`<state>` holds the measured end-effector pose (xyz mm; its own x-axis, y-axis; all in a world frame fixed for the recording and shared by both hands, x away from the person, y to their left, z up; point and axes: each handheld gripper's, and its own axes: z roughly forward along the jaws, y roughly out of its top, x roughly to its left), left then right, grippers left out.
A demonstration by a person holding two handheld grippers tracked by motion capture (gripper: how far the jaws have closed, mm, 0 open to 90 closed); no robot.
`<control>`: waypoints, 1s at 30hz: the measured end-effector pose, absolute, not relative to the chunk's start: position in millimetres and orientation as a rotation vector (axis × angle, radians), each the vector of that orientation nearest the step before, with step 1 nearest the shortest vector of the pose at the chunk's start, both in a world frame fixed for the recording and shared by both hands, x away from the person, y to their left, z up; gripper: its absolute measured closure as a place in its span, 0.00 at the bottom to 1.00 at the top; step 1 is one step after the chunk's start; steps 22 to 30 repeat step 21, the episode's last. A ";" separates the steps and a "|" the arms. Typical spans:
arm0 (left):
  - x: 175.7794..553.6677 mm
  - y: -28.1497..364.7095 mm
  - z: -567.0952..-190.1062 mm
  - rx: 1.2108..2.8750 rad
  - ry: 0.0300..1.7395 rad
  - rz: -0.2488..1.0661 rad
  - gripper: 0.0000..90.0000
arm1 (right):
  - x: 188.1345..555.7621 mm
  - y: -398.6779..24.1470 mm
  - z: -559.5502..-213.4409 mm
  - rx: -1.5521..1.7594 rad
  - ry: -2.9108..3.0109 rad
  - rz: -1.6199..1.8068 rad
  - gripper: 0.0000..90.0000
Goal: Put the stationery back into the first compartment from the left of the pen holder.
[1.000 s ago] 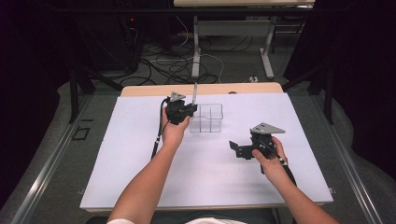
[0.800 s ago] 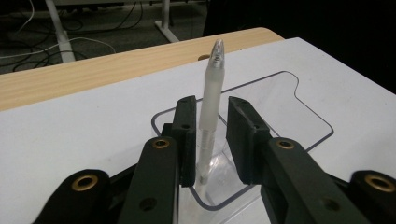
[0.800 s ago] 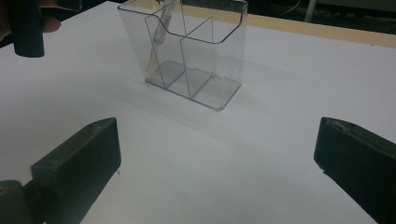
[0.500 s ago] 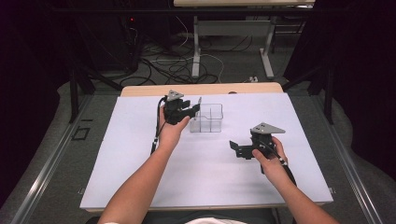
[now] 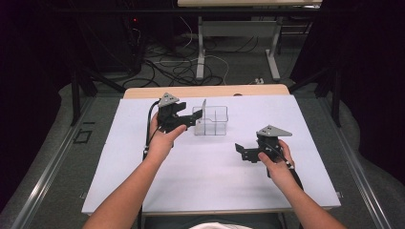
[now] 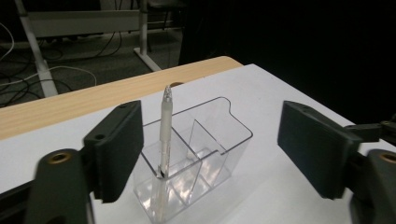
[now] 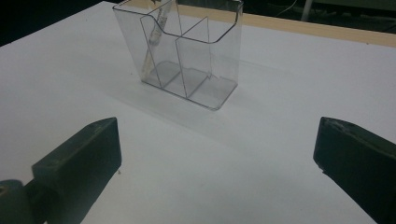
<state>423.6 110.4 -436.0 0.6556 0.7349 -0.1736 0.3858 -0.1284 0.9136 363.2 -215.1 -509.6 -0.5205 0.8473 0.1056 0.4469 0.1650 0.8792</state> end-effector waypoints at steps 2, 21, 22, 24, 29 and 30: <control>419.2 115.5 -433.4 1.743 0.900 0.389 0.24 | 363.6 -215.6 -509.7 1.223 2.036 1.308 0.01; 387.4 186.4 -461.2 1.744 1.061 0.416 0.00 | 365.1 -218.0 -510.3 1.249 2.025 1.309 0.01; 387.4 186.4 -461.2 1.744 1.061 0.416 0.00 | 365.1 -218.0 -510.3 1.249 2.025 1.309 0.01; 387.4 186.4 -461.2 1.744 1.061 0.416 0.00 | 365.1 -218.0 -510.3 1.249 2.025 1.309 0.01; 387.4 186.4 -461.2 1.744 1.061 0.416 0.00 | 365.1 -218.0 -510.3 1.249 2.025 1.309 0.01; 387.4 186.4 -461.2 1.744 1.061 0.416 0.00 | 365.1 -218.0 -510.3 1.249 2.025 1.309 0.01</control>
